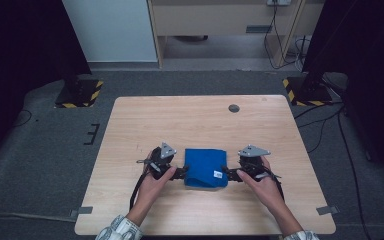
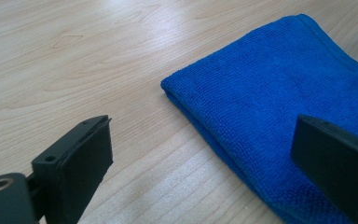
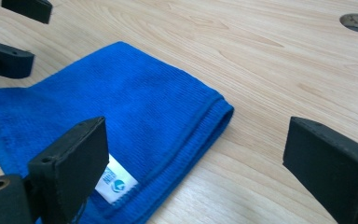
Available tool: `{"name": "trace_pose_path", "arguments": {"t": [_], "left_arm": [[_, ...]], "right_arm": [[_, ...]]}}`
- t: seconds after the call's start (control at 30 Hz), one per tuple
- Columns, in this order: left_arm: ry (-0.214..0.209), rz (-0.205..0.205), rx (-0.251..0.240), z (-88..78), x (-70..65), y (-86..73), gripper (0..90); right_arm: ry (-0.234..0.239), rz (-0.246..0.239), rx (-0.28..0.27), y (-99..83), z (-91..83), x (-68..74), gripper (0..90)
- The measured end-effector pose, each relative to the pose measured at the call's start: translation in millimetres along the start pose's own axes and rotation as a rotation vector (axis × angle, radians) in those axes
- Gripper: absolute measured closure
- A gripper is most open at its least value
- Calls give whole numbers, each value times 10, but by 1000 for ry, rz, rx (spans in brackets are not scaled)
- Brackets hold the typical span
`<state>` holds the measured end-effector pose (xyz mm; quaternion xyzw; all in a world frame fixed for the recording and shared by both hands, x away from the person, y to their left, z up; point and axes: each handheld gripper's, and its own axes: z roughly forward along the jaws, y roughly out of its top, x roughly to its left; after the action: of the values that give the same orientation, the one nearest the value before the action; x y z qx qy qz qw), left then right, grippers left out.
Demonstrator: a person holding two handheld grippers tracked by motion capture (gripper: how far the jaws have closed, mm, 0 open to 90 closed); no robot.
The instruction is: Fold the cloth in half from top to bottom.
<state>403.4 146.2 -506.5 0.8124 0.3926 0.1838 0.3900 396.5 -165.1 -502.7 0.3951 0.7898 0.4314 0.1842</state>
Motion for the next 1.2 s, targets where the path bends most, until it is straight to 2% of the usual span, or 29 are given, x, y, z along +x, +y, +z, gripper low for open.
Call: {"name": "trace_pose_path", "arguments": {"t": [0.3,0.4,0.5,0.77,1.03,1.2], "left_arm": [[29,-11,19,-48,114,-60,53],[49,-26,16,-101,205,-90,55],[58,-36,16,-136,280,-111,56],[97,-62,23,-181,477,-161,56],[126,-93,31,-204,630,-210,57],[157,-128,31,-244,762,-249,58]], "right_arm": [[-15,28,6,-37,-44,-113,74],[-27,29,5,-62,-65,-176,81],[-54,10,-2,-74,-100,-232,102],[-92,31,-22,-91,-195,-418,90],[-151,101,-32,-148,-272,-637,83],[-186,134,-28,-193,-292,-751,83]]}}
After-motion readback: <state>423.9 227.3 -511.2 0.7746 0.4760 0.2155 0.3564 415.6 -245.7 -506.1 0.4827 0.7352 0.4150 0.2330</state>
